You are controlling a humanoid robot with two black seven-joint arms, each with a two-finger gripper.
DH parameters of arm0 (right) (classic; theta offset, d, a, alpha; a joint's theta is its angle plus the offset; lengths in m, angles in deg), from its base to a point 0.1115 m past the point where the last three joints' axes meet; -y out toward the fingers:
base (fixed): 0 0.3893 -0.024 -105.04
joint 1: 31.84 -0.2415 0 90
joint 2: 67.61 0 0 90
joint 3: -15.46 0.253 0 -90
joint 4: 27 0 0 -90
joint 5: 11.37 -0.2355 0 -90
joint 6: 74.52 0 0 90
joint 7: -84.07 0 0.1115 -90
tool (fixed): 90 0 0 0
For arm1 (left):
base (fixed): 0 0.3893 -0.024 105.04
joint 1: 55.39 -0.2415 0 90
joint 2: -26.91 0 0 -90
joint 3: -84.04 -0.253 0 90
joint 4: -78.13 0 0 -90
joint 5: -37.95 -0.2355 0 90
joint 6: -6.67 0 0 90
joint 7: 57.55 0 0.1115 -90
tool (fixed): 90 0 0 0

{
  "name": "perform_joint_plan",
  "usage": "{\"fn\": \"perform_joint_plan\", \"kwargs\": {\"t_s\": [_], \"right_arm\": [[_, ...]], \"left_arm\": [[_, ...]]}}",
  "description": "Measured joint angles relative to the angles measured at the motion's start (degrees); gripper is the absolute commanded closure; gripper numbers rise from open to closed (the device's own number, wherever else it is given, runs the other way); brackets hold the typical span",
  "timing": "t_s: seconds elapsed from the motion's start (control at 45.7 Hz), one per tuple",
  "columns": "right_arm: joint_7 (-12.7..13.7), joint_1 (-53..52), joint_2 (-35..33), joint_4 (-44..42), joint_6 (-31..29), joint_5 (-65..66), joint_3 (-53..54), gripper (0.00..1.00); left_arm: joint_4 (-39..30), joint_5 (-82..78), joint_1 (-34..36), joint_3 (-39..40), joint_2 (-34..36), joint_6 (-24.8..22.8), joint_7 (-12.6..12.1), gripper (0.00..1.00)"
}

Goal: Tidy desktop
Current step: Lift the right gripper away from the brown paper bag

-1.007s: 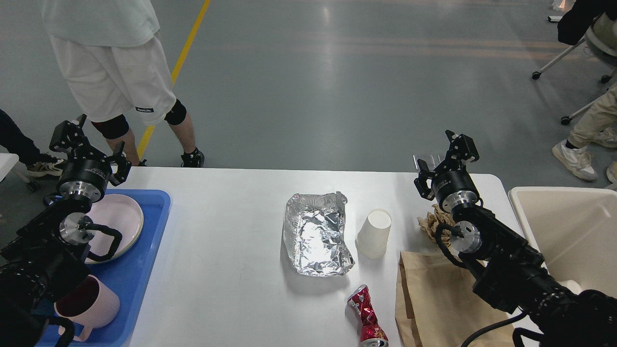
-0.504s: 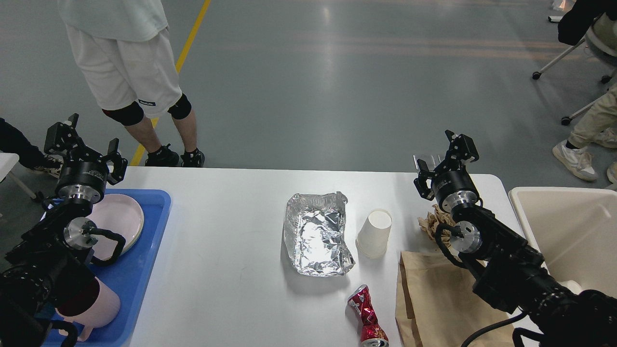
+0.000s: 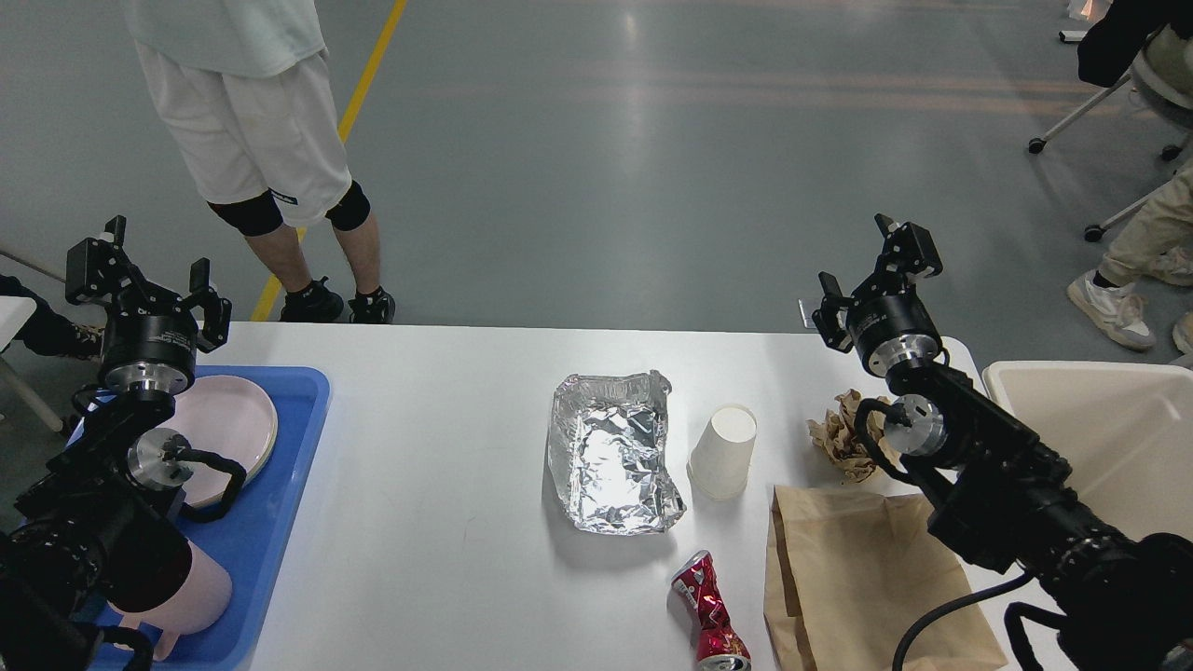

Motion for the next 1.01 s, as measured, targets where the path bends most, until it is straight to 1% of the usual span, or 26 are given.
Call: {"fn": "perform_joint_plan", "kwargs": {"t_s": [0.328, 1.007], "right_arm": [[0.02, -2.14, -5.55, -0.16, -0.05, -0.08, 0.08, 0.00], [-0.42, -1.34, -6.44, -0.74, -0.11, 0.01, -0.07, 0.00]], "left_arm": [[0.00, 0.00, -0.01, -0.01, 0.00, 0.00, 0.19, 0.03], [0.00, 0.00, -0.01, -0.01, 0.00, 0.00, 0.20, 0.03]]}}
